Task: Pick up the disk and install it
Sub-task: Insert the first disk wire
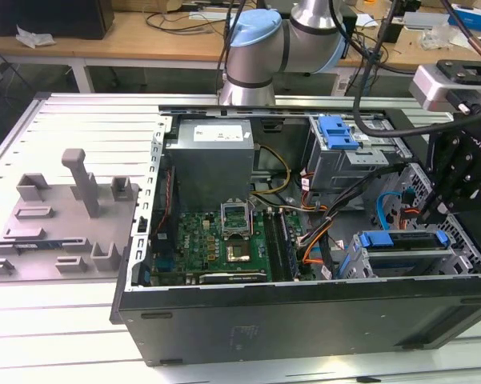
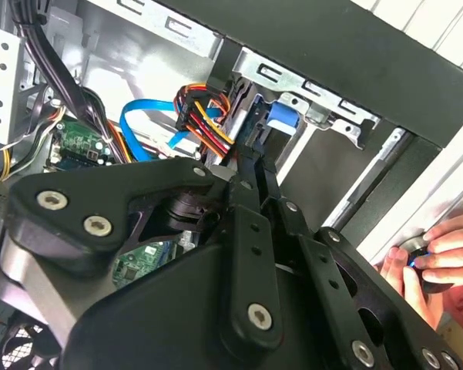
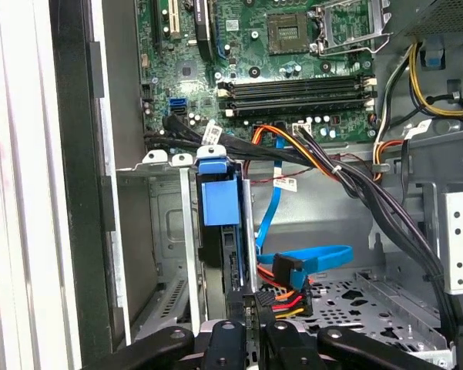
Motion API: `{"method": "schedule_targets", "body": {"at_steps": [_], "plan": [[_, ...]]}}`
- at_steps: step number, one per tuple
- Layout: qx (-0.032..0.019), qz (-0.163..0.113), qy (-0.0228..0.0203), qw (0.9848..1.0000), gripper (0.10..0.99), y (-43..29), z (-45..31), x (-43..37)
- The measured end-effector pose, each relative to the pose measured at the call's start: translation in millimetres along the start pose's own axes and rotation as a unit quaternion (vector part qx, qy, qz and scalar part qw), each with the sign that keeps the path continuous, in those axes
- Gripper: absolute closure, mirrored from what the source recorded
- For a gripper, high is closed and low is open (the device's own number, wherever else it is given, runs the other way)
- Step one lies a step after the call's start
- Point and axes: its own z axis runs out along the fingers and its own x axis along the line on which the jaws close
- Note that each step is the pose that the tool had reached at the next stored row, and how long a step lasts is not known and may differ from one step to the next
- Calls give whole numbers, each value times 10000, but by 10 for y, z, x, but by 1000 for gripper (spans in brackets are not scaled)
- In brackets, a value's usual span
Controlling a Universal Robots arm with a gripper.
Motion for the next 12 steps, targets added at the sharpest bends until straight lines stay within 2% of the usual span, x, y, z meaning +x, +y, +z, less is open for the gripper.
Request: {"method": "schedule_targets", "body": {"at_steps": [6, 12], "plan": [[-2, 18, 0, 10000, 922, -1, 8, 35], [-2, 20, 2, 10000, 922, 12, 13, 37]]}}
